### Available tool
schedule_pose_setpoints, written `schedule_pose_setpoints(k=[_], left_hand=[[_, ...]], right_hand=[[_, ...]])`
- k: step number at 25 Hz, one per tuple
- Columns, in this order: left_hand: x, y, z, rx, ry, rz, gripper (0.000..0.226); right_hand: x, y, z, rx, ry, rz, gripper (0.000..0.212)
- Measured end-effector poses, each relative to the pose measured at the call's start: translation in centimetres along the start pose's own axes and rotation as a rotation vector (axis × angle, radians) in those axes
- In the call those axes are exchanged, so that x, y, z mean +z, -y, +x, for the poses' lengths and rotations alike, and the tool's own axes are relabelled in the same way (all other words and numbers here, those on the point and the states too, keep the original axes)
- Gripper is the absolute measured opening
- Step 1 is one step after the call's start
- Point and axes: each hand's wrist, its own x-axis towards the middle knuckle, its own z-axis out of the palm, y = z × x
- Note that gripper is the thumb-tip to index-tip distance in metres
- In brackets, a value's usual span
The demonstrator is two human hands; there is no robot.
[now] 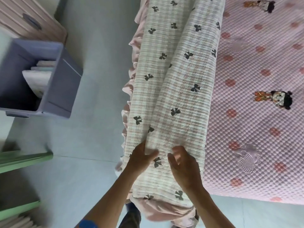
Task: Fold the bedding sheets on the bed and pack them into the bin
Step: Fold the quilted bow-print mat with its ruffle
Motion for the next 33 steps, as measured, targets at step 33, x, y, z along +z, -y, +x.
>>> schedule_pose_setpoints(k=[33], left_hand=[[24.6, 1.6, -16.2, -0.799, -0.097, -1.156, 0.074]], right_hand=[[-20.0, -19.5, -6.9, 0.501, 0.392, 1.488, 0.048]])
